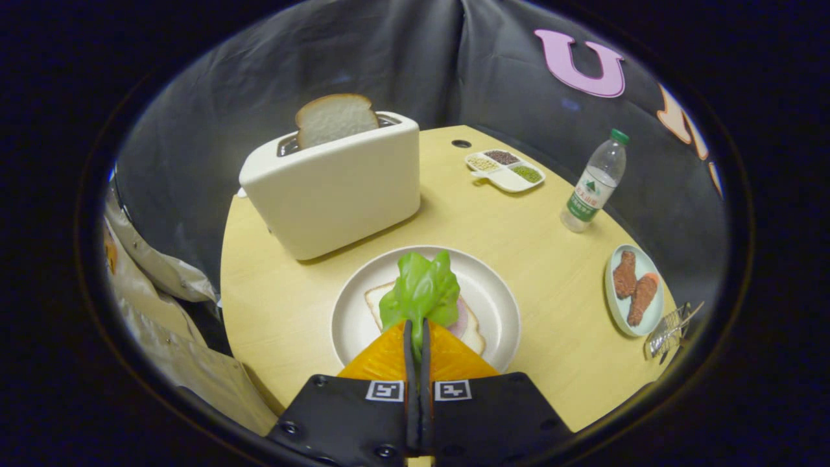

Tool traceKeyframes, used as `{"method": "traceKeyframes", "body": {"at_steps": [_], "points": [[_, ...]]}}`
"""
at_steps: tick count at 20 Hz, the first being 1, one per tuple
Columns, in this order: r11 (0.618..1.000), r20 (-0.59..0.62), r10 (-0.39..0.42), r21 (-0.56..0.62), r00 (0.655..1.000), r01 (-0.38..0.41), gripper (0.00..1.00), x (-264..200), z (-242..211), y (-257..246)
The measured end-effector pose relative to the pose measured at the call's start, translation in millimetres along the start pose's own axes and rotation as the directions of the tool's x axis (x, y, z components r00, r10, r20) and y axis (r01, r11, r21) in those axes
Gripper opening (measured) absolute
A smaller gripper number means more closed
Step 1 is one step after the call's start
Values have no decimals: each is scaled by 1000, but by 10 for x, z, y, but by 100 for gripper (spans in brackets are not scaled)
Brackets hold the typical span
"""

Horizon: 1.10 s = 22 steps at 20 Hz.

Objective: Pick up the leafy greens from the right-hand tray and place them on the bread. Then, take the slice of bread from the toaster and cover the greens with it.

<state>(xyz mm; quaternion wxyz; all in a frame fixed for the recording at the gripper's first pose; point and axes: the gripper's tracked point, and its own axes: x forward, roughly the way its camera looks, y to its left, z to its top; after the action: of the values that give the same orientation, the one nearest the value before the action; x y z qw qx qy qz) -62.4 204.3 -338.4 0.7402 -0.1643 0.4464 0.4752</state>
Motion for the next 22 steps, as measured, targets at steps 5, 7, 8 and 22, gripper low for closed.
{"method": "traceKeyframes", "body": {"at_steps": [5,7,8,22], "points": [[999,-38,40,17,999,-39,7,189,17,109],[1000,-48,22,12,999,-22,15,261,8,61],[1000,-62,22,19,998,-21,19,315,-16,45],[997,-81,-78,18,994,80,75,300,-90,-191]]}}
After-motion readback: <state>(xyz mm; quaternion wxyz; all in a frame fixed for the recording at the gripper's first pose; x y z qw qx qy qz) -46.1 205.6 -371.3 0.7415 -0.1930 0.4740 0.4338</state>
